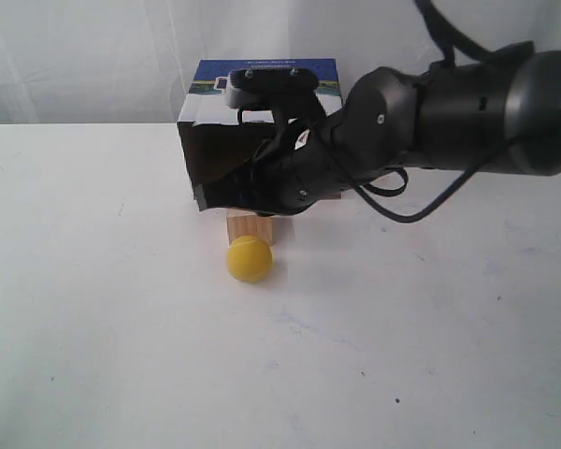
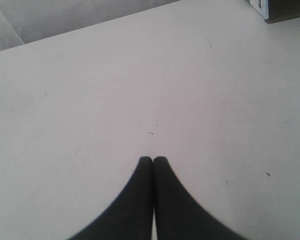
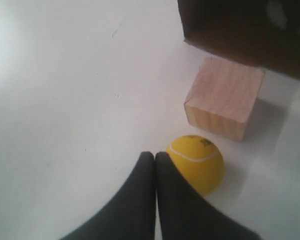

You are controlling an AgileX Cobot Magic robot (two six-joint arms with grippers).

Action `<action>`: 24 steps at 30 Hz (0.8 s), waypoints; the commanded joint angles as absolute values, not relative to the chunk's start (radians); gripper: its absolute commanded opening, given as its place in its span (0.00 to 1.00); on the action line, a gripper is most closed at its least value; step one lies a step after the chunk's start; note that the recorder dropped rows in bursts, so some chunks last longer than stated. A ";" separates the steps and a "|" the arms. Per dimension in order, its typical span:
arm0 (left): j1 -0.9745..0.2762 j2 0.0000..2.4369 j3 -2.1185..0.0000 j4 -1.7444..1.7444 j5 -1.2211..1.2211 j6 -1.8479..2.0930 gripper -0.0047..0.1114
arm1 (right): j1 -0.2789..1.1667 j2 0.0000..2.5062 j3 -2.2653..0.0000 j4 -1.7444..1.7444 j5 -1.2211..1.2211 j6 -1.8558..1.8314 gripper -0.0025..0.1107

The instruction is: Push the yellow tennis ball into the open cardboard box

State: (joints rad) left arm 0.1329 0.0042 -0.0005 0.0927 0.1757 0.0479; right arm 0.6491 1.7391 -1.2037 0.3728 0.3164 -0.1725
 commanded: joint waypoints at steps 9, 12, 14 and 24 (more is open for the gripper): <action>0.127 0.000 0.000 0.089 0.172 0.049 0.04 | 0.659 1.875 -1.224 0.405 0.323 -0.190 0.02; 0.127 0.000 0.000 0.089 0.172 0.049 0.04 | 0.659 1.876 -1.224 0.410 0.214 -0.190 0.02; 0.127 0.000 0.000 0.089 0.172 0.049 0.04 | 0.659 1.878 -1.225 0.410 0.116 -0.190 0.02; 0.127 0.000 0.000 0.089 0.172 0.049 0.04 | 0.659 1.975 -1.223 0.410 0.251 -0.180 0.02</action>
